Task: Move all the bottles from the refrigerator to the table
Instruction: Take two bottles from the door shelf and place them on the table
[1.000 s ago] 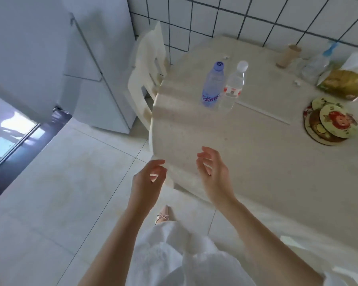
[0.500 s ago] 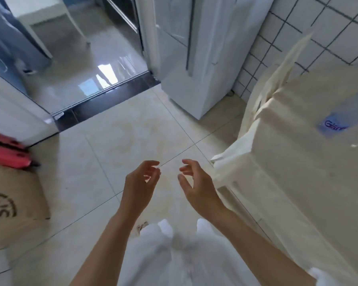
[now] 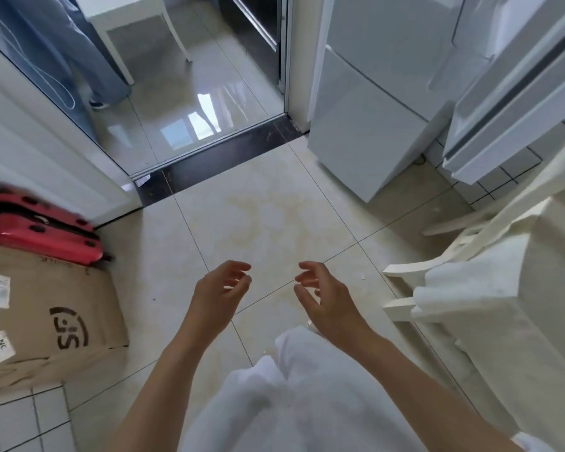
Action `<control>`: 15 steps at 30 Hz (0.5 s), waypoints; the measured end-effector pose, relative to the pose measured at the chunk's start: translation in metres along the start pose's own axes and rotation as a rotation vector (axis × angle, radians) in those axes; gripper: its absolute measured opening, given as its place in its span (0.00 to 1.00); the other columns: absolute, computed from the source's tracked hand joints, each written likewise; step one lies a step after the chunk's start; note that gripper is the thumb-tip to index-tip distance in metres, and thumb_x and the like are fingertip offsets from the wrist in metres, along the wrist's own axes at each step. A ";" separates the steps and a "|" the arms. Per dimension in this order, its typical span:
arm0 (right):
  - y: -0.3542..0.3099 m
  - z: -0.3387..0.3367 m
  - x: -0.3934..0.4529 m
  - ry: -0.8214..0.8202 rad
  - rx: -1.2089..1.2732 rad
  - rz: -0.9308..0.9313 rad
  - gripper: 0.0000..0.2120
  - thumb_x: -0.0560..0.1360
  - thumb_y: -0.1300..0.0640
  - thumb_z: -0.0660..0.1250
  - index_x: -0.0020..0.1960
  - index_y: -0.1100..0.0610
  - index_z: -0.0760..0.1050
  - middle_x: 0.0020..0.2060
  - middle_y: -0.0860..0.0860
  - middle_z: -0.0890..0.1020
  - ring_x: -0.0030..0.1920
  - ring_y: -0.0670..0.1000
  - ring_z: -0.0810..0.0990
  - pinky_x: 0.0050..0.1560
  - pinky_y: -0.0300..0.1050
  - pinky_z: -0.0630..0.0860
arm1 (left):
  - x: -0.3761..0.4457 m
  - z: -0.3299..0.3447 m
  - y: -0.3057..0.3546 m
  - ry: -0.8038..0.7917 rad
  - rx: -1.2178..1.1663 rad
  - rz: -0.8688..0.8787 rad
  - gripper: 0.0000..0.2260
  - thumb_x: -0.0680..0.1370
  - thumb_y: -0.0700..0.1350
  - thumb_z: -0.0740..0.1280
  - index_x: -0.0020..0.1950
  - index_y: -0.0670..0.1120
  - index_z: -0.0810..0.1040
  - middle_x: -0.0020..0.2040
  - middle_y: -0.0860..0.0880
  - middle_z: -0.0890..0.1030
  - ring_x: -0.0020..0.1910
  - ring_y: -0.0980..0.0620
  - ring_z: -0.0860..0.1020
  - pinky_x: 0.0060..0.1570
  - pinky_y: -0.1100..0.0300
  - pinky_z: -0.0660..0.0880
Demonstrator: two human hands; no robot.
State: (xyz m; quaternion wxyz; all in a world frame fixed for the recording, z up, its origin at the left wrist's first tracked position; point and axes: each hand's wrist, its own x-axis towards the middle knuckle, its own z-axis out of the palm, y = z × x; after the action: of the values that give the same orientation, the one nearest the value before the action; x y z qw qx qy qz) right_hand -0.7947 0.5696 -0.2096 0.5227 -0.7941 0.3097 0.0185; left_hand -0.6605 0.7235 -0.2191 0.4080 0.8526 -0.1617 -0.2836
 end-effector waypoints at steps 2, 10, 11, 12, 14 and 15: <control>-0.009 -0.006 0.027 0.019 0.008 0.023 0.17 0.78 0.53 0.63 0.66 0.52 0.67 0.53 0.47 0.78 0.56 0.46 0.76 0.58 0.41 0.73 | 0.029 -0.005 0.010 -0.012 -0.007 0.018 0.06 0.78 0.43 0.68 0.51 0.53 0.80 0.45 0.55 0.83 0.47 0.60 0.80 0.41 0.74 0.71; -0.045 -0.046 0.143 0.066 0.031 0.037 0.17 0.78 0.52 0.62 0.66 0.51 0.66 0.55 0.47 0.78 0.57 0.46 0.76 0.58 0.41 0.72 | 0.149 -0.012 0.059 -0.061 0.060 0.107 0.06 0.78 0.44 0.67 0.52 0.56 0.78 0.46 0.56 0.83 0.44 0.63 0.80 0.40 0.75 0.73; -0.053 -0.057 0.163 0.071 0.034 0.024 0.17 0.78 0.52 0.62 0.66 0.51 0.66 0.55 0.47 0.78 0.57 0.46 0.76 0.58 0.40 0.72 | 0.170 -0.014 0.071 -0.060 0.073 0.121 0.06 0.78 0.44 0.67 0.52 0.56 0.78 0.46 0.56 0.82 0.44 0.63 0.79 0.40 0.76 0.73; -0.059 -0.065 0.178 0.075 0.033 0.010 0.17 0.78 0.52 0.62 0.66 0.51 0.66 0.55 0.47 0.78 0.58 0.46 0.76 0.57 0.40 0.72 | 0.186 -0.015 0.079 -0.064 0.094 0.131 0.06 0.78 0.44 0.67 0.52 0.55 0.78 0.46 0.55 0.82 0.44 0.63 0.79 0.39 0.76 0.73; -0.071 -0.083 0.206 0.093 0.027 -0.015 0.17 0.78 0.52 0.62 0.66 0.51 0.66 0.56 0.47 0.77 0.58 0.46 0.76 0.57 0.39 0.71 | 0.218 -0.017 0.098 -0.062 0.136 0.156 0.06 0.79 0.44 0.67 0.54 0.53 0.78 0.47 0.55 0.82 0.44 0.62 0.79 0.38 0.77 0.72; -0.077 -0.094 0.221 0.104 0.022 -0.022 0.17 0.78 0.52 0.62 0.66 0.50 0.65 0.56 0.47 0.77 0.58 0.46 0.76 0.57 0.39 0.72 | 0.235 -0.018 0.108 -0.055 0.143 0.165 0.06 0.79 0.44 0.67 0.55 0.52 0.79 0.47 0.54 0.81 0.44 0.62 0.79 0.38 0.77 0.71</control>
State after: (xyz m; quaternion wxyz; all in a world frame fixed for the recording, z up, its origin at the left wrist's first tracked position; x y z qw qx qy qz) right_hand -0.6045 0.4064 -0.1826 0.5147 -0.7916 0.3277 -0.0320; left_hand -0.4698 0.5491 -0.2078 0.3637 0.8551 -0.2624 -0.2602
